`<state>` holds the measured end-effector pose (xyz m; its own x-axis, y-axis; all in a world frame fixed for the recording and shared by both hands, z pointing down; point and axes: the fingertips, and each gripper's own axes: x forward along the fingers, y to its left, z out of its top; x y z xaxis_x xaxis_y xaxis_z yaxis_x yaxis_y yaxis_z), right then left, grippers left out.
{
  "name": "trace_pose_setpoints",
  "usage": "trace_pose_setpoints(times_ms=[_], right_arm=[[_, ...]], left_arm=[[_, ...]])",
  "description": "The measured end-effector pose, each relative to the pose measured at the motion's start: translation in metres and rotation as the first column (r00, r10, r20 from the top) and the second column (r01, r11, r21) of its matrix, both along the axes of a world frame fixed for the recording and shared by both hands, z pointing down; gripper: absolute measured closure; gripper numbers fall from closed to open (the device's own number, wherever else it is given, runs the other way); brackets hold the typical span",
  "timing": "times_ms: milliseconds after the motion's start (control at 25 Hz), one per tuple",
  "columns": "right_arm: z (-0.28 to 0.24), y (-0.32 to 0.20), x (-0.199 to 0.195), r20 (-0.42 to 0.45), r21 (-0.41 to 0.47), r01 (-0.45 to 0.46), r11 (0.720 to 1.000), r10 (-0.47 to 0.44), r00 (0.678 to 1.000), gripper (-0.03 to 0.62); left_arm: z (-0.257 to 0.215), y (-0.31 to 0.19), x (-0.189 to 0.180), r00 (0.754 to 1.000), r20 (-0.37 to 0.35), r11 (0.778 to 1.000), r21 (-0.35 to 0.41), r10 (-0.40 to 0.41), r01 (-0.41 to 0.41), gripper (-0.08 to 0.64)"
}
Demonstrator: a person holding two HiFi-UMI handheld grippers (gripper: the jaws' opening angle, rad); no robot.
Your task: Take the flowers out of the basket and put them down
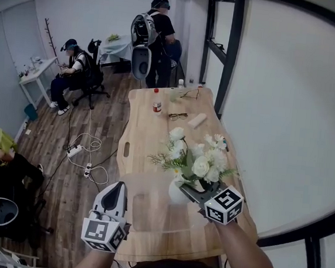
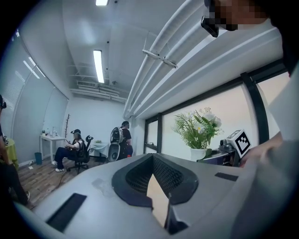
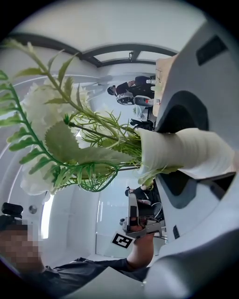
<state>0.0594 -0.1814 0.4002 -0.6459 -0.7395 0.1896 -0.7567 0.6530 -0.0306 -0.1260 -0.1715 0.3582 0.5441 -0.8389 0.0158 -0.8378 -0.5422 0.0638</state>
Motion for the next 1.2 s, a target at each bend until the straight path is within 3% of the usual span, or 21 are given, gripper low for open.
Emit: trace_pose_setpoints(times_ms=[680,1200], right_arm=[[-0.016,0.024,0.076,0.022,0.030,-0.190,0.981,0.190,0.982,0.341],[-0.017,0.046,0.134,0.010,0.026,-0.334,0.942,0.334,0.943,0.342]], left_arm=[[0.004,-0.008,0.054,0.989,0.011,0.989,-0.003,0.145,-0.145,0.555],[0.005,-0.013,0.098,0.969,0.008,0.969,-0.007,0.246,-0.246,0.555]])
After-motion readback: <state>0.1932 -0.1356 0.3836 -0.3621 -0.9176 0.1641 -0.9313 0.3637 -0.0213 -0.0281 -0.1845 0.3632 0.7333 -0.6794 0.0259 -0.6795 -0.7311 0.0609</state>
